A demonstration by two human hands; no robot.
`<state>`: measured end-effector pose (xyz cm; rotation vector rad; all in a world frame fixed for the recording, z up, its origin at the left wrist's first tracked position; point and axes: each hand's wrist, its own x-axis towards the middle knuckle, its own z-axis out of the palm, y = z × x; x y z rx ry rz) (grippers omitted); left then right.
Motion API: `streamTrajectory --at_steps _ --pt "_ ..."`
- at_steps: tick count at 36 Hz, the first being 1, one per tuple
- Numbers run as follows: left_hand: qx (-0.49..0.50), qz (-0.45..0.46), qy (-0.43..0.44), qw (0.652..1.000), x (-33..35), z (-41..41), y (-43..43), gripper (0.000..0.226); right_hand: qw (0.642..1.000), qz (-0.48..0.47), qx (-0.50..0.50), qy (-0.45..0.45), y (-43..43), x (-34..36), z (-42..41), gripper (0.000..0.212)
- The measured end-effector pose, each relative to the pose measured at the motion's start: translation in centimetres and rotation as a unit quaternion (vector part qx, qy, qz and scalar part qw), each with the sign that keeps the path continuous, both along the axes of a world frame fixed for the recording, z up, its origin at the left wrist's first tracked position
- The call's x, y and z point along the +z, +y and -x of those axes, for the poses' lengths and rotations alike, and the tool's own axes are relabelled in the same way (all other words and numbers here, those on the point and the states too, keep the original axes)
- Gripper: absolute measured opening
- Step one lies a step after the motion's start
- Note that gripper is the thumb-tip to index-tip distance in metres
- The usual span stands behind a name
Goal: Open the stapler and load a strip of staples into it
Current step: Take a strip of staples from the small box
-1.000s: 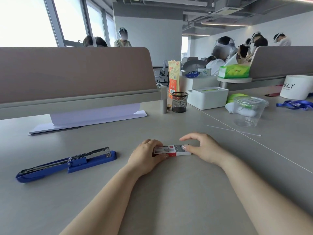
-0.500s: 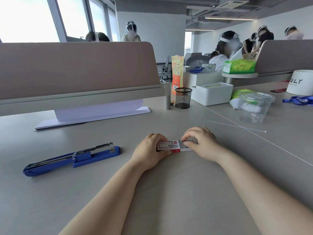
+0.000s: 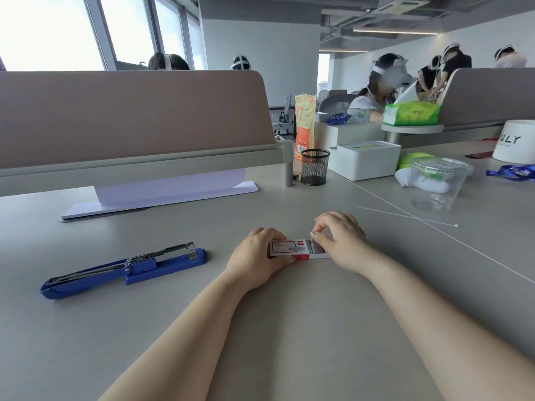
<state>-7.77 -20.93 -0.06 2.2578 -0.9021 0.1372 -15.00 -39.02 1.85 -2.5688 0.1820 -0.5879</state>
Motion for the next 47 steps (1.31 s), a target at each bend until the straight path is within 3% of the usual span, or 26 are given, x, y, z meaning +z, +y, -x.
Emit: streamTrajectory --at_steps 10,13,16,19,22,31,38,47 --pt "0.032 0.003 -0.013 0.999 -0.1 -0.1 0.0 0.043 0.996 -0.082 -0.007 0.017 -0.4 0.8 0.7 0.023" --pt "0.052 0.01 -0.012 0.999 0.0 0.0 -0.1 0.043 0.979 -0.2 -0.029 0.016 -0.4 0.9 0.9 0.01" --pt "0.072 0.01 -0.01 0.997 0.0 0.0 -0.1 0.044 0.96 -0.273 -0.025 0.056 -0.6 1.1 1.3 0.028" --pt "0.079 0.003 -0.009 0.997 -0.1 -0.1 -0.1 0.044 0.96 -0.257 -0.03 0.103 -1.0 0.8 1.5 0.031" --pt "0.079 0.0 -0.007 0.997 -0.1 -0.1 -0.1 0.044 0.961 -0.241 -0.054 0.121 -1.2 0.5 1.3 0.019" --pt "0.065 -0.013 -0.008 0.998 -0.1 -0.1 0.0 0.039 0.975 -0.193 -0.083 0.076 -1.3 -0.5 0.6 0.012" --pt "0.057 -0.012 -0.012 0.998 -0.1 0.0 0.1 0.036 0.989 -0.123 -0.036 0.072 -1.5 -0.9 0.2 0.043" --pt "0.062 -0.012 -0.004 0.998 -0.1 -0.1 0.0 0.037 0.995 -0.059 -0.018 0.083 -0.7 -0.8 -0.2 0.041"
